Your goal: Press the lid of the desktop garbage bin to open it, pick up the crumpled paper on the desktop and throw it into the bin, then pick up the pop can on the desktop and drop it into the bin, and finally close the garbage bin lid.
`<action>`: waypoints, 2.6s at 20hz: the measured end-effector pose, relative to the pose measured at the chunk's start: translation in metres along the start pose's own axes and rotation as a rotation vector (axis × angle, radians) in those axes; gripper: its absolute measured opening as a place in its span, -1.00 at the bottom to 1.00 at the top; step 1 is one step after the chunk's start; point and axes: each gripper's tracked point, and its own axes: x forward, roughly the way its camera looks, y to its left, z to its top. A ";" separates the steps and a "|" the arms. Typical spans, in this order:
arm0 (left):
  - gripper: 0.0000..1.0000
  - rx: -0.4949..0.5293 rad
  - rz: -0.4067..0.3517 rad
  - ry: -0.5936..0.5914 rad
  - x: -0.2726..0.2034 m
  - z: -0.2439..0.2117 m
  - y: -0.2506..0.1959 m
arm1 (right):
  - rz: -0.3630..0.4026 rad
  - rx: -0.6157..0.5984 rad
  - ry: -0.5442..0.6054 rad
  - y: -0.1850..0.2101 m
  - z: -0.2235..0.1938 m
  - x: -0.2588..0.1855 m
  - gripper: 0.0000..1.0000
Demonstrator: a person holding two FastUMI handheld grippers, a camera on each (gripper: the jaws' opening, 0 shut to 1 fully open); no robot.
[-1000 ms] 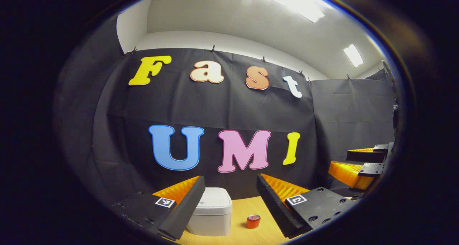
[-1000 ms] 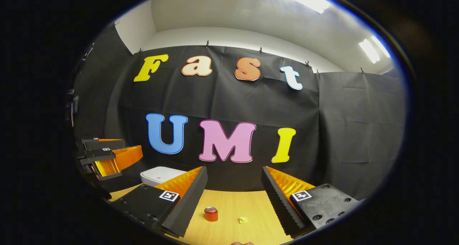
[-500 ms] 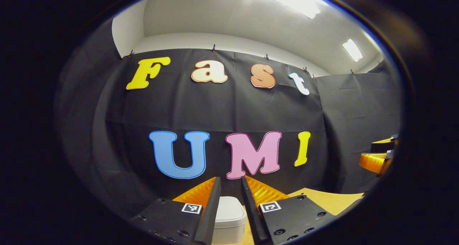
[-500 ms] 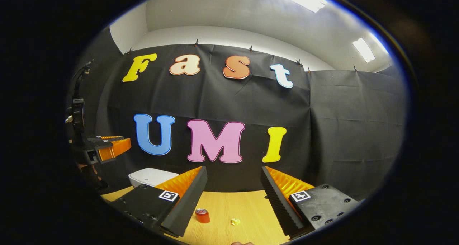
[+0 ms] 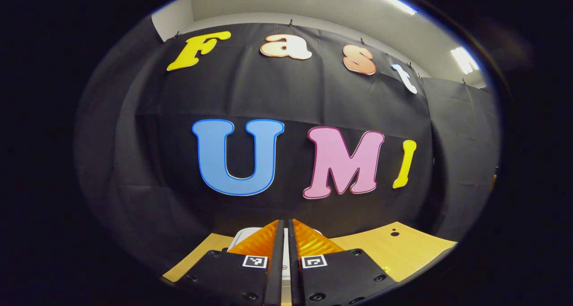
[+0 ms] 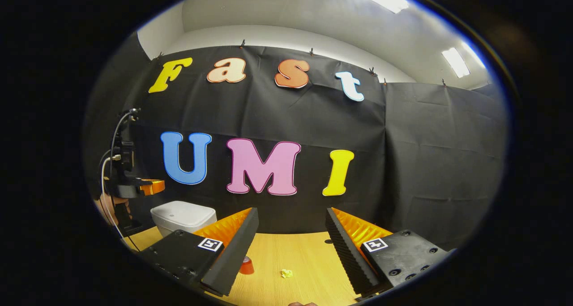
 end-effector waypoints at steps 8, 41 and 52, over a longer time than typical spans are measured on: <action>-0.89 0.035 -0.083 0.176 0.025 -0.071 -0.018 | -0.032 0.004 0.060 -0.016 -0.021 0.004 0.94; -0.87 0.103 -0.132 -0.143 -0.058 0.073 -0.065 | -0.006 -0.012 0.119 -0.010 -0.035 0.002 0.94; 0.92 0.036 -0.107 -0.145 -0.109 0.074 -0.088 | 0.069 -0.046 0.196 0.004 -0.070 0.043 0.94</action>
